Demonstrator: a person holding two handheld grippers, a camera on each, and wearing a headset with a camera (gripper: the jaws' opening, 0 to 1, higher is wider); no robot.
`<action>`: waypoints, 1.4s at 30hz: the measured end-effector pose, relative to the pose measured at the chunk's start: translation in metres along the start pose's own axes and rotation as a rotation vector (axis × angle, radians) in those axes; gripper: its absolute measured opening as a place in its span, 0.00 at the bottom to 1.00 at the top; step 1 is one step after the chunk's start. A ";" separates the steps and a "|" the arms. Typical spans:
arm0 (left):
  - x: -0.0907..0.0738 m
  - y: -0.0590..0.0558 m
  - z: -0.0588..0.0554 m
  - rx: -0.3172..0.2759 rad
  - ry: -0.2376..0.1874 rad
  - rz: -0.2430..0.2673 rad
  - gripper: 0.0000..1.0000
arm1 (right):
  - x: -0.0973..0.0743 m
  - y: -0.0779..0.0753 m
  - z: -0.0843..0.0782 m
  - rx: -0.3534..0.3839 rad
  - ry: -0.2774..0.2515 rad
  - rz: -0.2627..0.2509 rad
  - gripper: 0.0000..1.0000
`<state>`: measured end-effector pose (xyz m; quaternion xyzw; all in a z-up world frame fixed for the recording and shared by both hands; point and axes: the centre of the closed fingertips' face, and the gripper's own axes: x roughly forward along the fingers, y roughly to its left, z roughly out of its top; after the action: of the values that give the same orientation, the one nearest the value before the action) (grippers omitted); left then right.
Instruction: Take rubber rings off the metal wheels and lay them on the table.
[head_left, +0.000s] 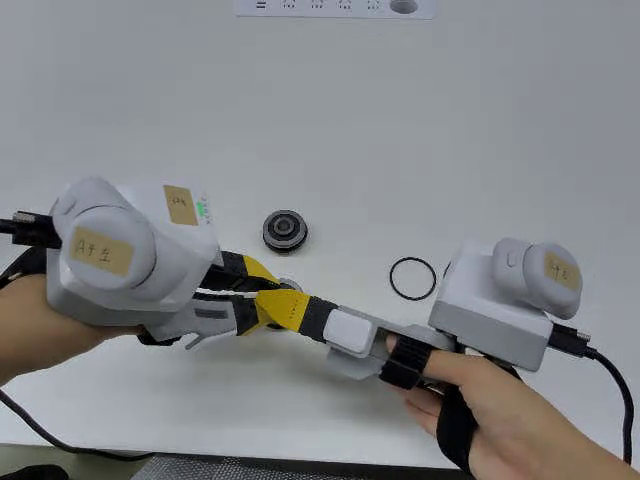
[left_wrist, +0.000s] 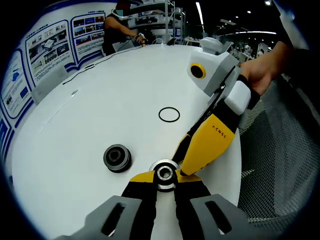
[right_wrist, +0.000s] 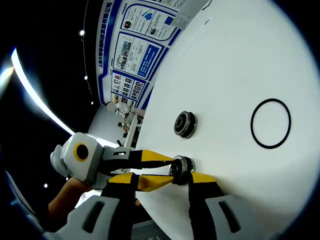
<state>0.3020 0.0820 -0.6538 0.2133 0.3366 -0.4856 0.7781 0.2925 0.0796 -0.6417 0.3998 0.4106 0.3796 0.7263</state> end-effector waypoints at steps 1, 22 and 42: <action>0.000 0.000 0.000 0.001 0.001 0.000 0.13 | 0.000 0.000 0.000 0.001 -0.002 0.002 0.43; 0.000 -0.001 0.000 -0.002 0.006 0.003 0.13 | -0.003 -0.023 0.001 -0.033 0.000 -0.092 0.10; 0.001 -0.002 0.000 0.002 0.004 0.000 0.13 | -0.005 -0.024 0.002 -0.020 -0.001 -0.125 0.01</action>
<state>0.3006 0.0811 -0.6544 0.2154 0.3376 -0.4854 0.7772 0.2975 0.0648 -0.6611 0.3662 0.4304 0.3377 0.7528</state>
